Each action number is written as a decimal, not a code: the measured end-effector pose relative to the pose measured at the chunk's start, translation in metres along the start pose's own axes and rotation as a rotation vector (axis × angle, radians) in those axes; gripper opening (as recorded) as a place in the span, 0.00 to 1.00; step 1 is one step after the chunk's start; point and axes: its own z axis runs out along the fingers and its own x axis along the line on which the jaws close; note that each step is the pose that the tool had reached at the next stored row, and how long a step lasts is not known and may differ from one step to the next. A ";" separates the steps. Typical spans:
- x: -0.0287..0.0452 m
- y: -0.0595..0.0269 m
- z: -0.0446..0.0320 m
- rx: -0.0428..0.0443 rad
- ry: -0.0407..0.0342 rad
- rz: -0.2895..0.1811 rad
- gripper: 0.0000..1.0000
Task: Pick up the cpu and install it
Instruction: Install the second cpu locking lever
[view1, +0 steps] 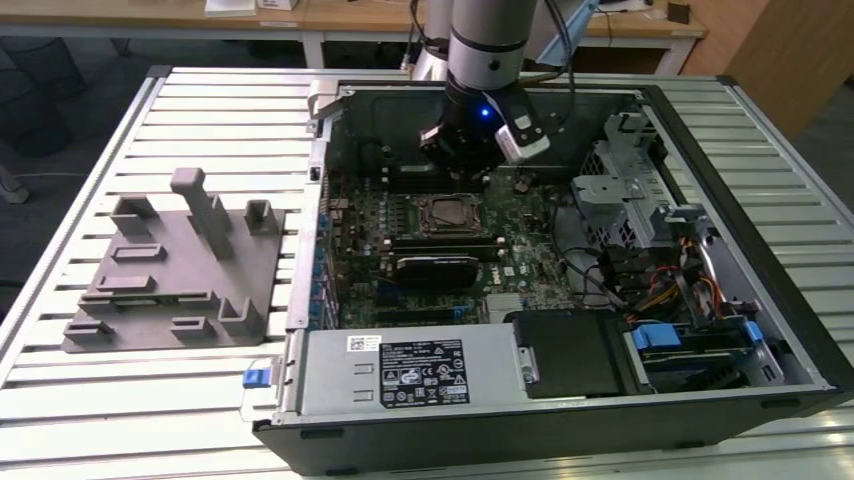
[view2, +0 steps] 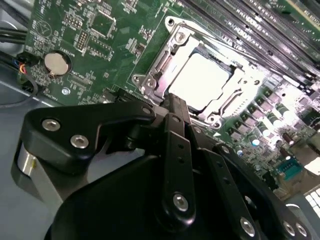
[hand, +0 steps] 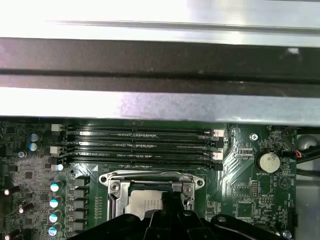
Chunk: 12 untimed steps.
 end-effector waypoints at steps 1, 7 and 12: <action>0.0000 0.0000 0.0000 -0.0001 0.0000 0.000 0.11; 0.0000 -0.0020 -0.0001 0.0001 0.0001 0.000 0.11; 0.0001 -0.0078 0.0000 -0.0003 0.0001 0.000 0.11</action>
